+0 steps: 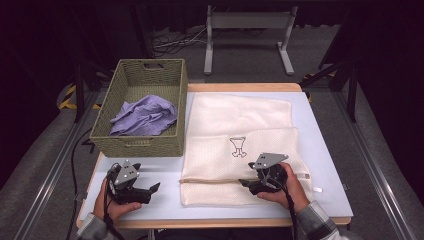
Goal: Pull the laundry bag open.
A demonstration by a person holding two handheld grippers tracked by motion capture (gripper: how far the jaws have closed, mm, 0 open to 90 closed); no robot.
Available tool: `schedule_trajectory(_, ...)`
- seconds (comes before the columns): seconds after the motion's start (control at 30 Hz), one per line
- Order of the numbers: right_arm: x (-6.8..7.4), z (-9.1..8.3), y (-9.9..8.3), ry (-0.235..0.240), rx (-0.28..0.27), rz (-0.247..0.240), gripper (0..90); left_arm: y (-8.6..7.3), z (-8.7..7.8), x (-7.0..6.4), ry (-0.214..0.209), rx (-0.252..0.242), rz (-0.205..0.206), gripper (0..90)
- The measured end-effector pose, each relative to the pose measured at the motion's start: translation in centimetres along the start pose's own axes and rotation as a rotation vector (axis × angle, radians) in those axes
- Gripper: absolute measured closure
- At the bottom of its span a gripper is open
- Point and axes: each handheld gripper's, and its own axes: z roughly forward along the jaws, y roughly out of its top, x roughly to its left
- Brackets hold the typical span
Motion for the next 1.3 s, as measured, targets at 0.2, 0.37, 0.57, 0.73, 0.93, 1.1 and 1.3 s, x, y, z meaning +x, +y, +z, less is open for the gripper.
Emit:
schedule_trajectory(0.2,0.1,1.1,0.3,0.023,0.040,-0.013,42.9,0.0,0.1,-0.1,-0.001,0.007,0.008,6.0)
schedule_trajectory(0.37,-0.4,2.0,0.4,0.037,0.073,0.004,49.2,0.0,0.1,0.0,-0.004,0.010,0.010,6.0)
schedule_trajectory(0.57,-1.3,2.0,0.3,0.071,0.064,0.052,55.5,0.0,0.2,-0.1,-0.009,0.015,0.012,6.1)
schedule_trajectory(0.73,-1.2,2.0,0.3,0.035,0.053,0.019,56.6,0.0,0.2,-0.1,-0.009,0.015,0.013,6.1)
schedule_trajectory(0.93,-1.4,2.2,0.2,-0.006,0.071,0.023,50.9,0.0,0.2,-0.1,-0.007,0.012,0.011,6.2)
schedule_trajectory(1.1,-1.7,2.3,0.3,-0.044,0.063,0.018,49.1,0.0,0.2,-0.1,-0.002,0.010,0.007,6.5)
schedule_trajectory(1.3,-1.7,1.9,0.1,-0.016,0.053,0.002,48.0,0.0,0.3,-0.2,-0.009,0.016,0.020,6.5)
